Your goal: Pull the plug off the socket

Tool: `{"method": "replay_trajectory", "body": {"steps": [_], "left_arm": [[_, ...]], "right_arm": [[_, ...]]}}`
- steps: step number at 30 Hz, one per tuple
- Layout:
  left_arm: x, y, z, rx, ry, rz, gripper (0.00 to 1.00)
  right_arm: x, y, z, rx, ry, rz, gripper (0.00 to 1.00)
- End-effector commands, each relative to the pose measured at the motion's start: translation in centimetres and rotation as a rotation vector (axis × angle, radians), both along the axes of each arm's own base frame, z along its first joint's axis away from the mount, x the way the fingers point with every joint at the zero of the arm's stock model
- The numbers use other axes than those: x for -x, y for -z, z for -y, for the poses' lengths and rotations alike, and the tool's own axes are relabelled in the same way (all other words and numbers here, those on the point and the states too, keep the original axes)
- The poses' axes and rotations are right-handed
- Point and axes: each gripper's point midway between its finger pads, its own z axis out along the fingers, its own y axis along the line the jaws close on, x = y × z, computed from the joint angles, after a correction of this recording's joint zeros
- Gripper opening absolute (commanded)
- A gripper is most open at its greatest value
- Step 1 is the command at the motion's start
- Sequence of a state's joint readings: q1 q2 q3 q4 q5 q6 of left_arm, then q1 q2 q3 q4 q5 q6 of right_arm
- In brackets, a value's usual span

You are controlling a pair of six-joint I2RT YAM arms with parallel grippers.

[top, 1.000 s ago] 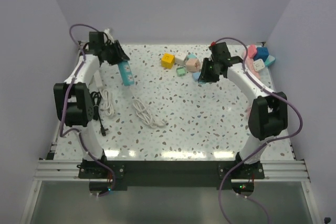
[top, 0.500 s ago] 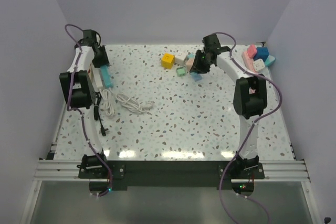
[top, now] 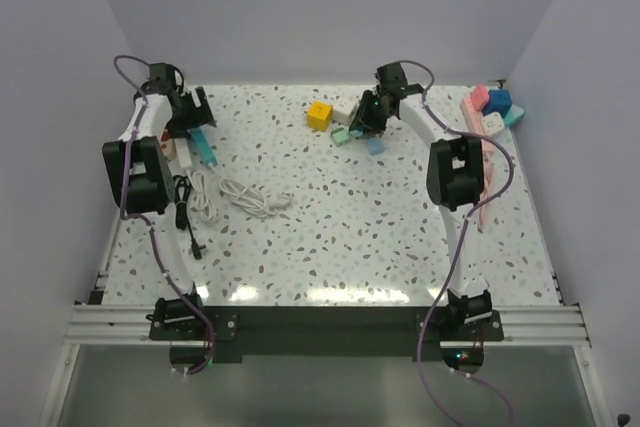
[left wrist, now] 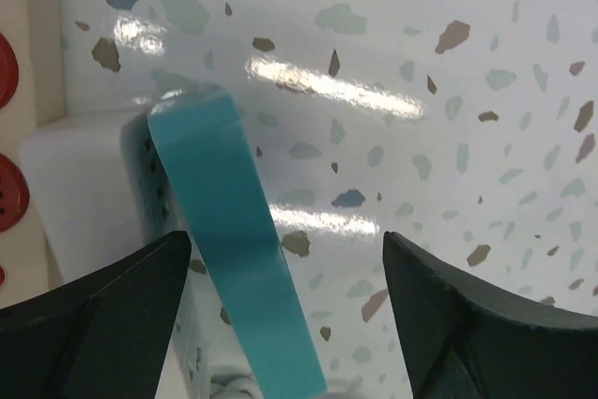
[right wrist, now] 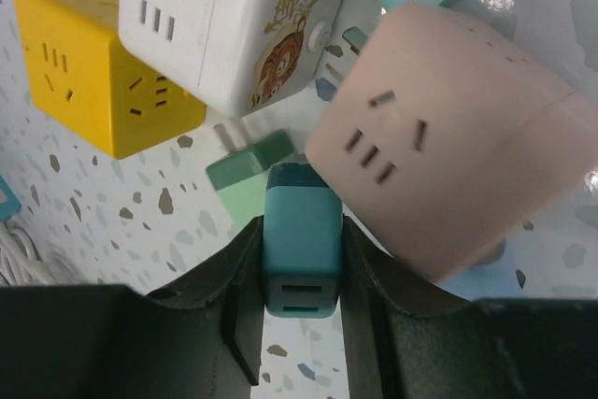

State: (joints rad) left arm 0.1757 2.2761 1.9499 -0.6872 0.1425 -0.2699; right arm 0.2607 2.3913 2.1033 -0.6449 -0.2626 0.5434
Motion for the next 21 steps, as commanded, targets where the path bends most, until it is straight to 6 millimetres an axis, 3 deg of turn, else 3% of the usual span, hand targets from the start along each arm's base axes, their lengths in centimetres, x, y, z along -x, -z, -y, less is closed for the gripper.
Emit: {"method": "replay_trajectory", "body": {"steps": [1, 2, 5, 6, 8, 9, 10, 13, 14, 16, 17, 18, 19, 20, 21], "left_arm": [[-0.8, -7.8, 0.7, 0.054, 0.007, 0.212, 0.89], [-0.5, -9.9, 1.2, 0.068, 0.013, 0.257, 0.91], [0.7, -11.2, 3.4, 0.169, 0.045, 0.294, 0.95], [2.1, -11.8, 5.0, 0.220, 0.086, 0.306, 0.95], [3.0, -12.5, 7.2, 0.263, 0.114, 0.331, 0.93], [4.6, -12.2, 8.5, 0.296, 0.140, 0.320, 0.93], [5.2, -12.2, 10.4, 0.317, 0.170, 0.320, 0.91], [8.0, -10.6, 14.8, 0.341, 0.244, 0.271, 0.73], [8.6, -9.9, 15.0, 0.337, 0.240, 0.253, 0.55], [10.3, -7.2, 18.3, 0.329, 0.292, 0.183, 0.35], [10.7, -6.3, 18.8, 0.327, 0.295, 0.160, 0.12], [11.1, -4.7, 19.3, 0.320, 0.294, 0.125, 0.03], [11.3, -4.1, 20.3, 0.314, 0.302, 0.112, 0.00], [11.4, -3.1, 20.5, 0.304, 0.296, 0.090, 0.00], [11.6, -2.7, 21.2, 0.290, 0.304, 0.081, 0.00]], "right_arm": [[-1.3, -1.4, -0.9, -0.052, 0.009, 0.018, 0.35], [-1.4, -1.3, -1.1, -0.056, 0.009, 0.021, 0.47], [-1.7, -2.3, -0.8, -0.053, 0.028, 0.045, 0.67], [-1.7, -4.0, -0.7, -0.056, 0.031, 0.077, 0.76], [-1.0, -4.6, -0.5, -0.049, 0.036, 0.082, 0.85], [-0.6, -7.0, -0.2, -0.050, 0.033, 0.122, 0.89], [0.2, -6.8, 0.1, -0.038, 0.028, 0.111, 0.92], [2.6, -9.9, 0.9, 0.020, 0.024, 0.156, 0.93], [3.5, -10.4, 0.6, 0.041, 0.014, 0.162, 0.93], [5.8, -11.7, 1.3, 0.082, 0.010, 0.168, 0.93], [6.8, -12.0, 0.7, 0.090, -0.006, 0.177, 0.92], [7.3, -12.6, 0.4, 0.093, -0.008, 0.206, 0.92], [8.5, -11.8, 0.4, 0.105, -0.018, 0.189, 0.92], [9.6, -13.2, -0.4, 0.097, -0.037, 0.218, 0.92], [10.3, -12.6, -0.6, 0.106, -0.047, 0.207, 0.92]]}}
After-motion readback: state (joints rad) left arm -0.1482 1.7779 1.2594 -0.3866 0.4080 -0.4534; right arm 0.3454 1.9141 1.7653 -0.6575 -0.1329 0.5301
